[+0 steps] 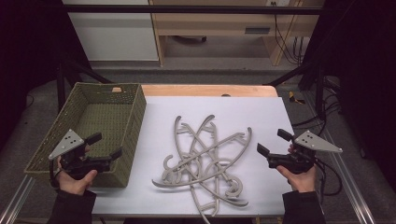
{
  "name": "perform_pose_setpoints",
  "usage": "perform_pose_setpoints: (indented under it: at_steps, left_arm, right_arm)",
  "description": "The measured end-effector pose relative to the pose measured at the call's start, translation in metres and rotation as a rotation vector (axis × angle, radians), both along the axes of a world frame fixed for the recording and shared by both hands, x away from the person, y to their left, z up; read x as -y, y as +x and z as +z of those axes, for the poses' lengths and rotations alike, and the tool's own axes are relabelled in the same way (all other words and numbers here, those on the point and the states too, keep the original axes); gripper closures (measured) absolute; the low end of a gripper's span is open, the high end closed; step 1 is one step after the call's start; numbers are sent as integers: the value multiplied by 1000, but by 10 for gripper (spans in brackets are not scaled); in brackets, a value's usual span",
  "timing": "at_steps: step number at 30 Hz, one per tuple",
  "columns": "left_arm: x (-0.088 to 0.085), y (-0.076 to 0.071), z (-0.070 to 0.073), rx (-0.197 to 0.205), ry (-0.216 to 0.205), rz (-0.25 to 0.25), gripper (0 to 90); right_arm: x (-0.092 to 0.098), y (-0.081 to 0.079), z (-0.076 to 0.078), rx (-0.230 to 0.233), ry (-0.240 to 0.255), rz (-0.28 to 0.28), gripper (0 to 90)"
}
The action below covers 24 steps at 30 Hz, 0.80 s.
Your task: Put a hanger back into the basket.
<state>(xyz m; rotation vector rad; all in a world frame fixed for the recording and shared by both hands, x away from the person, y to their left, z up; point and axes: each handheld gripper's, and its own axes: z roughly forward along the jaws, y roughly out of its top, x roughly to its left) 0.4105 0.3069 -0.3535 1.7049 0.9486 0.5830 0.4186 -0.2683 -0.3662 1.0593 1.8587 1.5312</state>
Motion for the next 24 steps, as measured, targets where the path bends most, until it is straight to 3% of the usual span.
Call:
perform_pose_setpoints:
  at_steps: [6,14,24]
  left_arm:
    - [4,-1,2,-13,4,-11,43]
    - [18,-2,4,-34,48,-57,44]
    - [49,-5,4,-57,95,-151,51]
  right_arm:
    - [2,-1,1,4,-8,1,54]
    - [-1,-2,4,2,-23,7,54]
    - [-6,-2,5,-5,-37,13,51]
